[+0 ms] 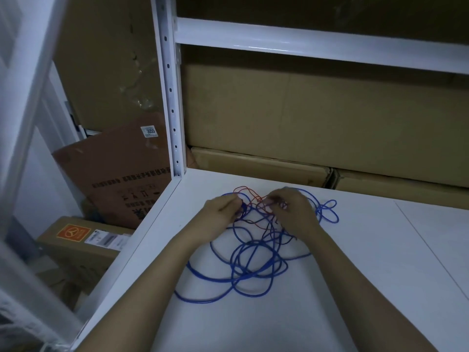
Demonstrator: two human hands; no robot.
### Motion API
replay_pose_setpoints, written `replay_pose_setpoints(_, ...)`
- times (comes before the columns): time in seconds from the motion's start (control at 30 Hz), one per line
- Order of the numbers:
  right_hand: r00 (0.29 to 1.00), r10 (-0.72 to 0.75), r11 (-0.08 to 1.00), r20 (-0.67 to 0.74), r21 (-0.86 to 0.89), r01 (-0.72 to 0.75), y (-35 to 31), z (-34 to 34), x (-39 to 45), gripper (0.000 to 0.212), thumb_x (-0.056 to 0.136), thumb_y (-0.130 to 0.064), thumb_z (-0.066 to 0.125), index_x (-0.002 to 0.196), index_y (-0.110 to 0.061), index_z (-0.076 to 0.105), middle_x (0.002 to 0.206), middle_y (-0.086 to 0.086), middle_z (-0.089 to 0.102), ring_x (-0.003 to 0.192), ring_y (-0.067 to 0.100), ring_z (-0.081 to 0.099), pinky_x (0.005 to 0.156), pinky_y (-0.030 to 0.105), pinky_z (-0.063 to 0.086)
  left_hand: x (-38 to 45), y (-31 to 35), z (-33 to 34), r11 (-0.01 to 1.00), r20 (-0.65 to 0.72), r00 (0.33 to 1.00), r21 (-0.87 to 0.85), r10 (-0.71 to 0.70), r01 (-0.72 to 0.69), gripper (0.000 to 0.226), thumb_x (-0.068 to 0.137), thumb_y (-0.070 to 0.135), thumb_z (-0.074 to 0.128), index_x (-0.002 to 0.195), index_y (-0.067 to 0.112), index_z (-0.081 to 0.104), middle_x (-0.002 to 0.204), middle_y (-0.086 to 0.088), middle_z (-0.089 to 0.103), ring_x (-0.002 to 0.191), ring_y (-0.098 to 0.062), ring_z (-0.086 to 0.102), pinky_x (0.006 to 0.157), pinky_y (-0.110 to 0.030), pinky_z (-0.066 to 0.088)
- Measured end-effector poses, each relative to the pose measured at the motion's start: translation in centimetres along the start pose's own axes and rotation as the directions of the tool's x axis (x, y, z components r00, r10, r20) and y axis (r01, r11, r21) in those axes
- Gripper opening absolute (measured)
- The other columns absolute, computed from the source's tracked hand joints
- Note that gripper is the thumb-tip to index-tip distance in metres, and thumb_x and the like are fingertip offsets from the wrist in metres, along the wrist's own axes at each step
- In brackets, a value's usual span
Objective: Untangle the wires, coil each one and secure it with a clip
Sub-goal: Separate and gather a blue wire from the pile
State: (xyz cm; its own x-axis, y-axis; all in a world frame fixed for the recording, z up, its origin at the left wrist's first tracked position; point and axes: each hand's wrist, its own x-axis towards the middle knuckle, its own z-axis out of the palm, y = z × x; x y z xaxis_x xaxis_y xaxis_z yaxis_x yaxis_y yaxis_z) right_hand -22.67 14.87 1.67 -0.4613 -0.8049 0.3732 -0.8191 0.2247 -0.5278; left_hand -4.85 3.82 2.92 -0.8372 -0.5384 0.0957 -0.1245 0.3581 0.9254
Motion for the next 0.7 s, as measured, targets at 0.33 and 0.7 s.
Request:
replay_pose_setpoints(0.33, 0.916, 0.372, 0.751, -0.153, 0.629, -0.2, -2.4, -5.3, 6.3, 0.035, 0.097, -0.025, 0.056, 0.065, -0.011, 0.058, 0.056, 0.005, 0.057, 0.048, 0.016, 0.051, 0.053, 0.031, 0.043, 1.0, 3.0, -1.2, 0.955, -0.118, 0.991, -0.28, 0.066, -0.097, 0.036, 0.105, 0.013, 0.029, 0.071, 0.011, 0.042, 0.045, 0.014, 0.045, 0.043, 0.003, 0.04, 0.053, -0.006, 0.034)
replay_pose_setpoints(0.7, 0.867, -0.088, 0.944, -0.491, 0.235, 0.23, -3.8, -9.3, 7.2, 0.018, 0.091, -0.029, 0.06, 0.106, -0.019, 0.065, 0.115, -0.006, 0.058, 0.115, 0.009, 0.052, 0.095, 0.022, 0.041, 2.3, 4.0, -1.1, 0.946, -0.181, 0.976, -0.279, 0.119, -0.167, 0.035, 0.105, 0.016, 0.03, 0.075, 0.014, 0.047, 0.047, 0.017, 0.047, 0.046, 0.004, 0.041, 0.055, -0.007, 0.034)
